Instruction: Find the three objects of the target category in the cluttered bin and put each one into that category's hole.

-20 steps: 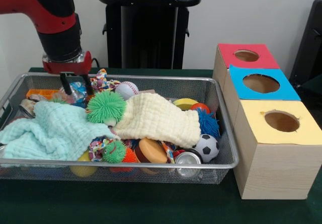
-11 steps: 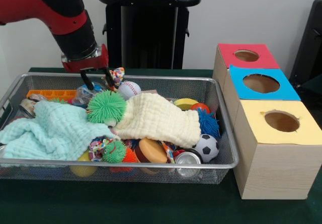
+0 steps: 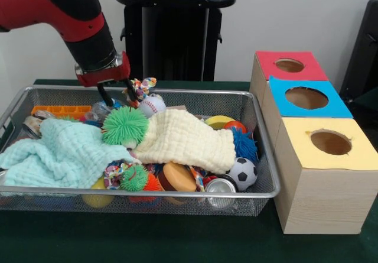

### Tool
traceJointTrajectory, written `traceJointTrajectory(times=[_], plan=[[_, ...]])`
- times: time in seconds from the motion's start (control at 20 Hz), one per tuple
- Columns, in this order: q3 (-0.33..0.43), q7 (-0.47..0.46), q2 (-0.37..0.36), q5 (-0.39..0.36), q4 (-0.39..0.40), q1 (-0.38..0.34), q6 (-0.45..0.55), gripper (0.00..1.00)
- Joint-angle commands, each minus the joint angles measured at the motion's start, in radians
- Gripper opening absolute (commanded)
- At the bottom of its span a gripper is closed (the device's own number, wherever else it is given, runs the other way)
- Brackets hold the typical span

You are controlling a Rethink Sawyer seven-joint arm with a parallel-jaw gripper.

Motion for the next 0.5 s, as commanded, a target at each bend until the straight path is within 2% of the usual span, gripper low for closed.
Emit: traceJointTrajectory(times=[0.05,0.3,0.5], plan=[[-0.026,-0.245,-0.004,-0.061,-0.040,0.039,0.126,1.00],[-0.040,-0.203,-0.081,-0.057,-0.052,0.061,0.149,1.00],[-0.043,-0.189,-0.103,-0.051,-0.053,0.069,0.148,1.00]])
